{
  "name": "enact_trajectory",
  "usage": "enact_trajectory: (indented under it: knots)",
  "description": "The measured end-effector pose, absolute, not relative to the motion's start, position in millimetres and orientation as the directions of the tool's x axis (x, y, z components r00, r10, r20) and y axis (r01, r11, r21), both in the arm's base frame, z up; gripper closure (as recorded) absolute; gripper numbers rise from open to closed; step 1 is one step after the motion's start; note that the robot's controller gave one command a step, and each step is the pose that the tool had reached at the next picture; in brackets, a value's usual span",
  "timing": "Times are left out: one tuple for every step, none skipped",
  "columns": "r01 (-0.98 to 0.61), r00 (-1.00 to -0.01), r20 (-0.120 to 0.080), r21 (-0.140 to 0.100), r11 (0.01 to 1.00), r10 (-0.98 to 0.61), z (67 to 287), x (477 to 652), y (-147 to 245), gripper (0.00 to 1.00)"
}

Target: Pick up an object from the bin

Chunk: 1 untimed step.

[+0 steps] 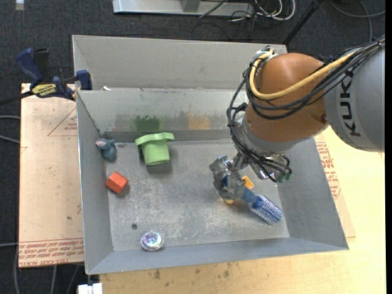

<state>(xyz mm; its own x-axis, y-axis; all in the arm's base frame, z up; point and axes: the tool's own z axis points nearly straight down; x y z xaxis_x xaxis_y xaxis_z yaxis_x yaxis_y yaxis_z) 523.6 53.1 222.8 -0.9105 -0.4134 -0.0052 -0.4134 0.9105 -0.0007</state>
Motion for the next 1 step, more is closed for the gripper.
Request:
enact_trajectory:
  knots:
    - [-0.41, -0.912, 0.006, 0.006, 0.912, -0.41, 147.7, 500.7, 57.9, 1.0]
